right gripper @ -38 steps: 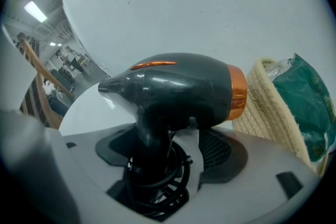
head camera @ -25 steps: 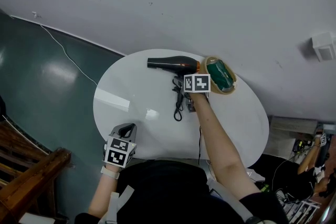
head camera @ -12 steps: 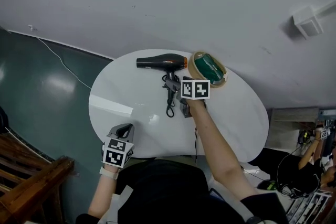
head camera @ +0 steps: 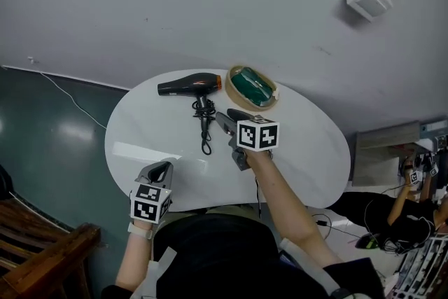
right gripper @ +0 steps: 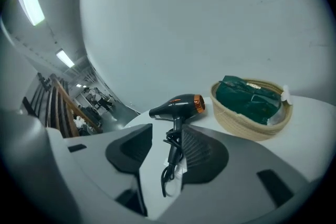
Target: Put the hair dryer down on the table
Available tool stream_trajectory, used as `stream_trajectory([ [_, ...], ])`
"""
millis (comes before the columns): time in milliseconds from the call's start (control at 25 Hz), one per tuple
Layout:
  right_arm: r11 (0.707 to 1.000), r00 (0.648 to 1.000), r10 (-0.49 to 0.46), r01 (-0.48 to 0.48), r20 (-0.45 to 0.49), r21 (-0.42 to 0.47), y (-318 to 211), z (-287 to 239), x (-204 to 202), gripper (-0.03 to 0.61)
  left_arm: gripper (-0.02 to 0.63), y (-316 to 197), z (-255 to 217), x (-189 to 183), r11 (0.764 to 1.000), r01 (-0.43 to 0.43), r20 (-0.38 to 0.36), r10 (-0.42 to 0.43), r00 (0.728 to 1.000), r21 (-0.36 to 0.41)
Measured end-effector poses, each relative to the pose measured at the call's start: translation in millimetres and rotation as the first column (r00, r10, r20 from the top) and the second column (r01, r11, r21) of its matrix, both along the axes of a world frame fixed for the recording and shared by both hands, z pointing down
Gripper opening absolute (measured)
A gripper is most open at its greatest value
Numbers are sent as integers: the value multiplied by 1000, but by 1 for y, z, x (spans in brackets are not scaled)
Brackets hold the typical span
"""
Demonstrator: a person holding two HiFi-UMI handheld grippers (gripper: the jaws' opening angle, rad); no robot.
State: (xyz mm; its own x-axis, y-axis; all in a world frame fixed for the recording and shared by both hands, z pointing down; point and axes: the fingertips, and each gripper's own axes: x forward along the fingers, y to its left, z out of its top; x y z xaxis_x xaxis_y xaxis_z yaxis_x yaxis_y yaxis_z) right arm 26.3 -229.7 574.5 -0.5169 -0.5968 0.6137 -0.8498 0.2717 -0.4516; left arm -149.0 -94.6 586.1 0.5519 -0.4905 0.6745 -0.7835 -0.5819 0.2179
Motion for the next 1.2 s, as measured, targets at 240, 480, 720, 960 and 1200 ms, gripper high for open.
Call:
stream_trajectory([
  [240, 994, 999, 3, -9, 52, 106, 30, -48, 32, 48, 9, -10, -32, 35, 997, -10, -26, 12, 1000, 81],
  [480, 979, 997, -7, -9, 75, 204, 69, -88, 70, 20, 9, -10, -68, 78, 982, -15, -62, 27, 998, 189],
  [720, 957, 999, -20, 6, 44, 291, 101, -118, 110, 17, 9, -12, -100, 126, 941, -55, -63, 81, 995, 334],
  [960, 937, 998, -1, -19, 59, 348, 128, -136, 149, 17, 9, -14, -124, 160, 918, -36, -82, 75, 994, 394],
  [1200, 911, 1000, 24, -30, 19, 411, 155, -141, 182, 17, 9, -9, -140, 190, 902, -46, -112, 104, 988, 430],
])
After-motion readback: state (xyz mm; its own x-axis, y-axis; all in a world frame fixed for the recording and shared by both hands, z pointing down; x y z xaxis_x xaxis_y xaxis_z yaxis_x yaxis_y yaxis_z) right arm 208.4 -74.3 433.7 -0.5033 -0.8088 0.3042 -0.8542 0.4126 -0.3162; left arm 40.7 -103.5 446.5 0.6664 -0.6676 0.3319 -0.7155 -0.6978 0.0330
